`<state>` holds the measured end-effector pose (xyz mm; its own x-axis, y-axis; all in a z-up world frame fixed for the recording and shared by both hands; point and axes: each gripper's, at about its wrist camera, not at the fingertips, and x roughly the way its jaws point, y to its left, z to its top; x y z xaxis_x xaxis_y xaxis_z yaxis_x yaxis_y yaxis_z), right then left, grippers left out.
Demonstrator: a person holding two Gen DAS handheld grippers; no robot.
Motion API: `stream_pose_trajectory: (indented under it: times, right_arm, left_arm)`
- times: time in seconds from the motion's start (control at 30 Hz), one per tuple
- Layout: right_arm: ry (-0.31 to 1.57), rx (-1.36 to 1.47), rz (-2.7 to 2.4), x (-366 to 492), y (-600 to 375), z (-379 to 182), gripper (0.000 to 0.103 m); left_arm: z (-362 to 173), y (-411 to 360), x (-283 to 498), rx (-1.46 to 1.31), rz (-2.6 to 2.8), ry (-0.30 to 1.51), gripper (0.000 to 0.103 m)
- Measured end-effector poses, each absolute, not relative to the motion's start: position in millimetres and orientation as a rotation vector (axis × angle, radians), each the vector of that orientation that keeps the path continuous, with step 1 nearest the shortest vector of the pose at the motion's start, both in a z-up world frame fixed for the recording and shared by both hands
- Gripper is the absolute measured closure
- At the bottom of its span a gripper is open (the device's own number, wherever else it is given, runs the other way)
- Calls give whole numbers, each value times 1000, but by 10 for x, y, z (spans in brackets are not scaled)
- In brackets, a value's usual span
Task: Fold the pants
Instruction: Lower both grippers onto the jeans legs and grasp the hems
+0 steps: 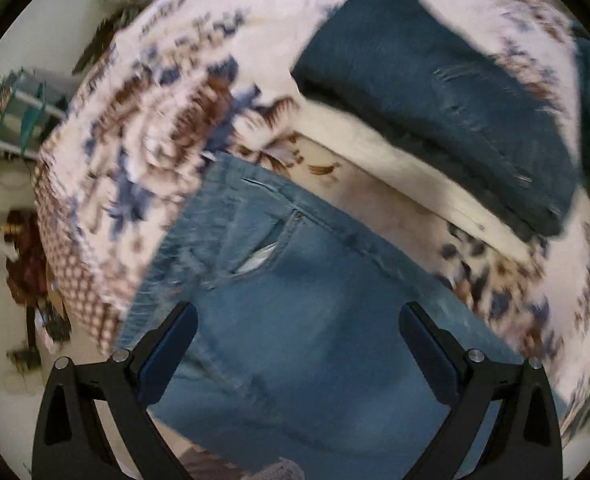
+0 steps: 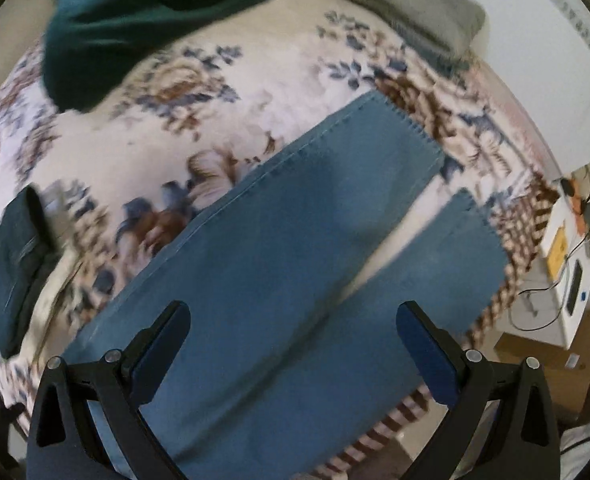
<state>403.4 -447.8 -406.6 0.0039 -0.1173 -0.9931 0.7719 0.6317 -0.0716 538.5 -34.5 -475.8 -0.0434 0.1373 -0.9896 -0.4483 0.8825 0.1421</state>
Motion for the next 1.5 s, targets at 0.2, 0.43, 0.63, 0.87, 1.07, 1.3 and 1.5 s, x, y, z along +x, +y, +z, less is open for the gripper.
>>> stream_pose_trajectory:
  times: [0.2,0.43,0.63,0.87,1.07,1.3,1.5]
  right_arm:
    - [1472,671,-810,4251,-4927,-4930,0]
    - [1498,755,-889,4447,-5402,-5589,0]
    - [1477,822,-918,4683,-5672,-5889,0]
    - [1538,794,-941,4842,-5705,-6119,11]
    - [1560,761,-893,4960,-5590,-5944,91]
    - [1449,745,-810,4717,-5437,-5176,97]
    - [1343,727,-722,3997,-5515,-4410,97]
  left_arm:
    - [-5540,-343,5788,-397,556,1635,0]
    - [-5909,-353,5911,-377,669,1627,0]
    - [-5953,-370,5844,-408,694,1591,2]
    - [-5698,-323,5609,-430,649,1463,72]
    - [-5418,-168,5331,-560,504,1381,90]
    - [-4967,276,4656,-674,376,1274,96]
    - [-4401,521,3852,-778,310,1150,98]
